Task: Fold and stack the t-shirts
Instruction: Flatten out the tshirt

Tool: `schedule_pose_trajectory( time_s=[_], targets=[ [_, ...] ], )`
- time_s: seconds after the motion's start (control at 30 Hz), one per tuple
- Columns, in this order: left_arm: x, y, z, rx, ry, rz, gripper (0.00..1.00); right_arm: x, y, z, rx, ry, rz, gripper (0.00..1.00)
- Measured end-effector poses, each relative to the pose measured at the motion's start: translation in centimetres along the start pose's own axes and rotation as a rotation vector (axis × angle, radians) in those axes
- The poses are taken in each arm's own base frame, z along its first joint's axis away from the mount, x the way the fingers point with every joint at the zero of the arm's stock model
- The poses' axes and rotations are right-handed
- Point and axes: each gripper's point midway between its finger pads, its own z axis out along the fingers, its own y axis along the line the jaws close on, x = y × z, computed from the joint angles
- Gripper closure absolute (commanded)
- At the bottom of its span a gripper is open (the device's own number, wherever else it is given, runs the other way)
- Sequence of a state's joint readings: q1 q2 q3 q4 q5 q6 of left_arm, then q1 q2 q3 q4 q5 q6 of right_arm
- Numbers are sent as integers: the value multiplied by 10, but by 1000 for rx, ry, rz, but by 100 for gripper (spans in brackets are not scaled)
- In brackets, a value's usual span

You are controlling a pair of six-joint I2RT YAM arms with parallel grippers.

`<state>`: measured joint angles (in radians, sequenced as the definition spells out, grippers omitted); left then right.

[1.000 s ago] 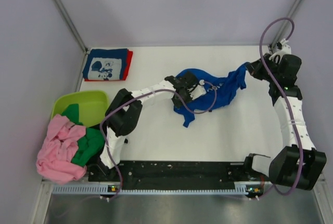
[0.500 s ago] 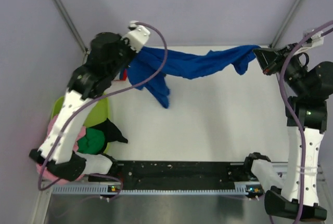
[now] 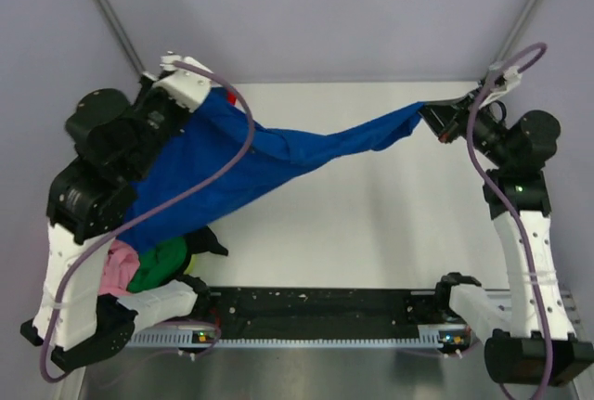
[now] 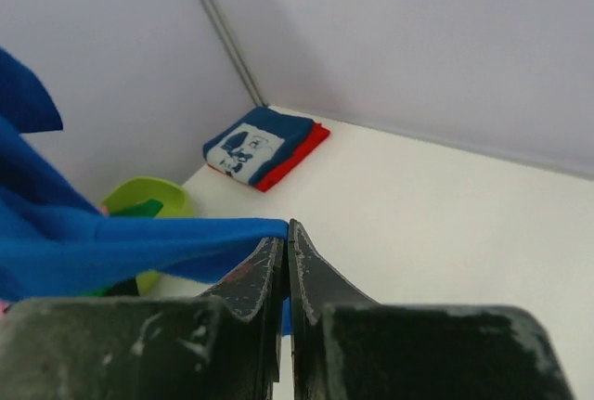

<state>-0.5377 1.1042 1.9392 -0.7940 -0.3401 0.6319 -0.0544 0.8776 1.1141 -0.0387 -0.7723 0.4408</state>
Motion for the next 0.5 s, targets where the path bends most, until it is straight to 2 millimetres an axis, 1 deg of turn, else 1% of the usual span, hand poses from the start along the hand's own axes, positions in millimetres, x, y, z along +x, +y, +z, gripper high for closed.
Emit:
schedule_pose_trajectory(
  time_s=[0.03,0.07,0.17,0.23,0.3,0.33,0.37,0.43,0.47,0.5],
  targets=[
    [10,-19,8,66,21,16,100,13,-19,9,26,12,30,100],
    [19,-37,15,125,45,30,100,21,-31,16,43,23,51,100],
    [55,-115,37,376,134,77,100,61,-85,44,131,88,138,100],
    [74,-178,48,574,181,104,100,89,-115,58,183,136,186,100],
    [86,-243,48,787,216,126,98,116,-144,71,241,175,219,100],
    [90,-274,44,892,226,136,88,128,-160,75,279,195,231,100],
    [89,-296,38,974,222,140,72,136,-172,78,310,207,236,100],
    [85,-351,19,1174,194,159,49,150,-200,89,377,238,233,100],
    [82,-376,6,1270,177,170,43,152,-214,96,405,249,224,95],
    [82,-400,-7,1369,176,173,38,153,-227,103,431,261,212,76]
  ],
)
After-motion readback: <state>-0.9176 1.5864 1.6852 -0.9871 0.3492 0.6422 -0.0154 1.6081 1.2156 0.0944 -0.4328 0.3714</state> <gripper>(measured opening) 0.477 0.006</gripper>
